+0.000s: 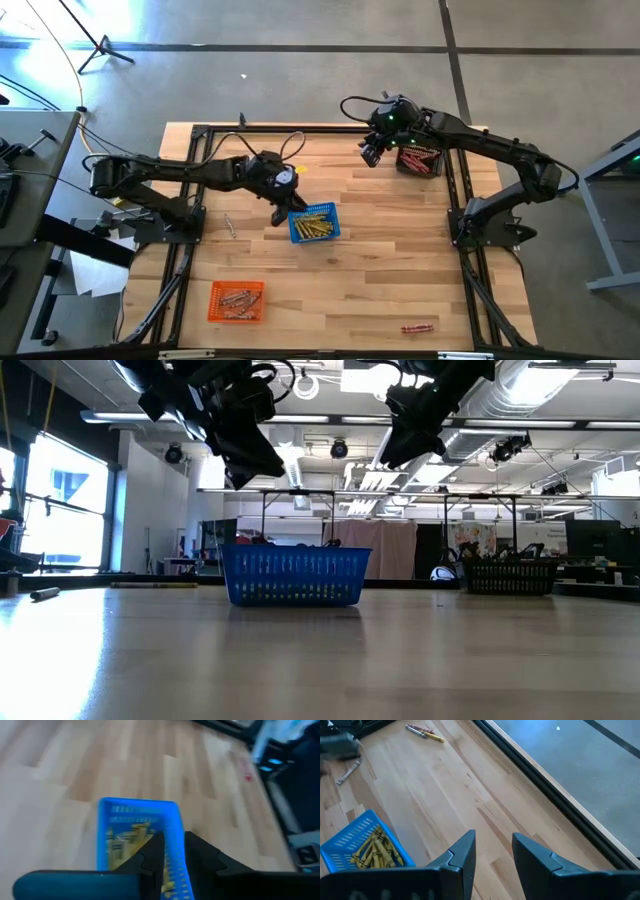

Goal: Sort crayons
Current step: Put the gray crayon into the orange basket

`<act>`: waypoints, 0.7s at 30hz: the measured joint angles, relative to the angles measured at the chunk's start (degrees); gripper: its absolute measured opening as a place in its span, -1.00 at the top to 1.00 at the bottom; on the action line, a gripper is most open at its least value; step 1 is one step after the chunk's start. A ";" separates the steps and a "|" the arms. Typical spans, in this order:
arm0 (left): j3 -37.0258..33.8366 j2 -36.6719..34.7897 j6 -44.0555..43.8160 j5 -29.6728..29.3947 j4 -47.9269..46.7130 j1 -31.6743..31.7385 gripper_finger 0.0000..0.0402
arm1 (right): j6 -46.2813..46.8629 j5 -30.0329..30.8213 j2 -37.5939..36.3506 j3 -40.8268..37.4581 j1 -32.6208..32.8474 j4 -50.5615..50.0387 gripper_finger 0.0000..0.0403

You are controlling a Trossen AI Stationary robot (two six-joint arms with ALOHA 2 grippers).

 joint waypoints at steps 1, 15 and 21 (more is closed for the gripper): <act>0.00 0.52 -0.36 0.86 0.46 -0.28 0.67 | -0.02 0.00 0.00 0.00 0.00 0.02 0.44; 0.09 -0.47 6.79 -20.66 -9.25 3.67 0.57 | -0.04 0.00 0.00 0.00 0.00 -2.06 0.44; 0.07 -0.32 -3.60 -27.32 -23.35 14.01 0.56 | -0.72 0.01 -0.02 0.00 0.00 -3.67 0.44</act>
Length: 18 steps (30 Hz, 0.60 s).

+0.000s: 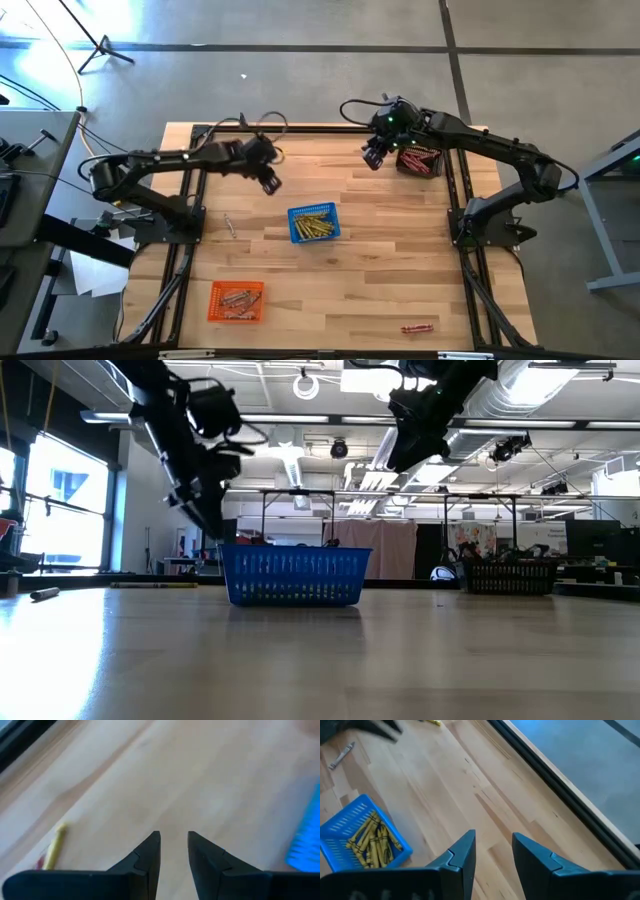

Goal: Sort crayons
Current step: Put the gray crayon into the orange basket

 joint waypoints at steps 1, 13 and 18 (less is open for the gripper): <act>0.00 0.21 -1.31 0.04 -1.07 1.90 0.56 | -0.74 -0.01 0.01 0.00 0.00 0.00 0.44; 3.39 3.23 9.69 3.34 -11.72 15.48 0.56 | -5.81 -0.01 0.00 0.00 0.00 1.57 0.44; 3.91 6.61 12.70 2.90 -18.87 17.94 0.56 | -5.64 -0.01 0.00 0.00 0.00 1.56 0.44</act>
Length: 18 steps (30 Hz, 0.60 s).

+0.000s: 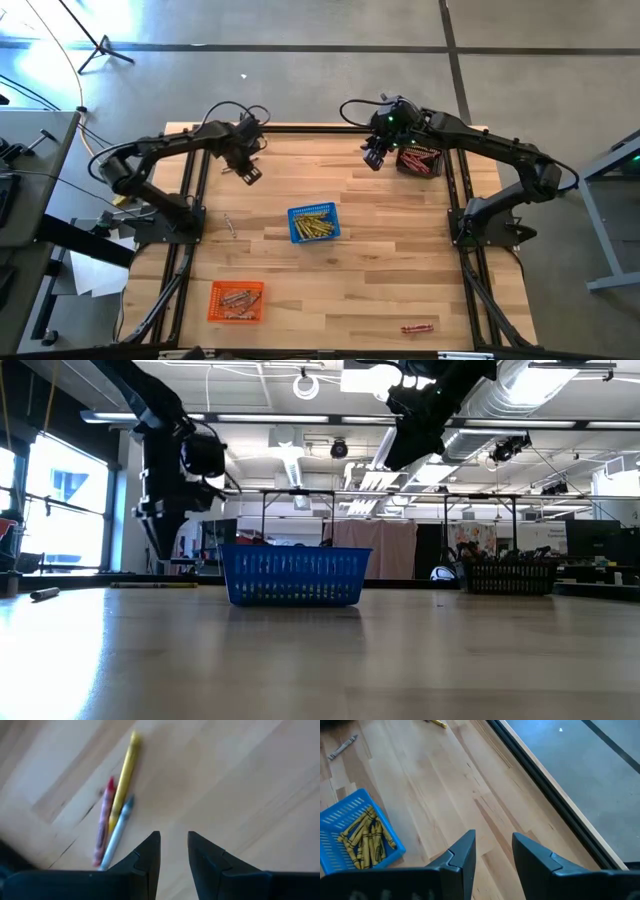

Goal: Sort crayons
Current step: Put the gray crayon into the orange basket

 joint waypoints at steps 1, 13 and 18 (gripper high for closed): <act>0.00 0.71 0.80 -0.73 -0.84 0.37 0.56 | -0.02 0.00 0.00 0.00 0.00 0.01 0.44; 0.00 4.99 3.93 -9.11 -4.53 3.23 0.56 | 0.27 0.00 0.00 0.00 0.00 0.02 0.44; -0.04 6.39 6.23 -9.06 -4.55 4.76 0.56 | 0.27 0.00 0.00 0.00 0.00 0.02 0.44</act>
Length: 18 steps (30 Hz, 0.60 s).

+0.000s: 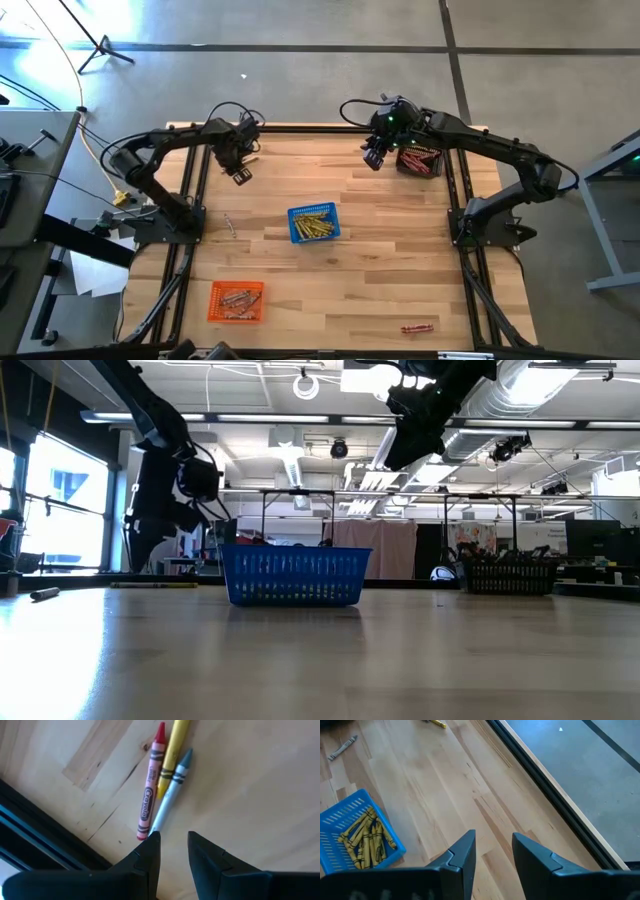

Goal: Sort crayons
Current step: Put the gray crayon into the orange basket

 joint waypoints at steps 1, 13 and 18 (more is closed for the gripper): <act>0.00 0.39 0.28 -0.03 0.02 0.34 0.56 | 0.00 0.00 0.00 0.00 0.00 0.00 0.44; -0.04 5.17 3.06 0.14 0.09 3.30 0.56 | 1.19 0.02 0.00 0.00 0.00 0.04 0.44; -0.04 6.92 4.07 0.06 0.12 3.30 0.56 | 1.25 0.02 0.00 0.00 0.00 0.74 0.44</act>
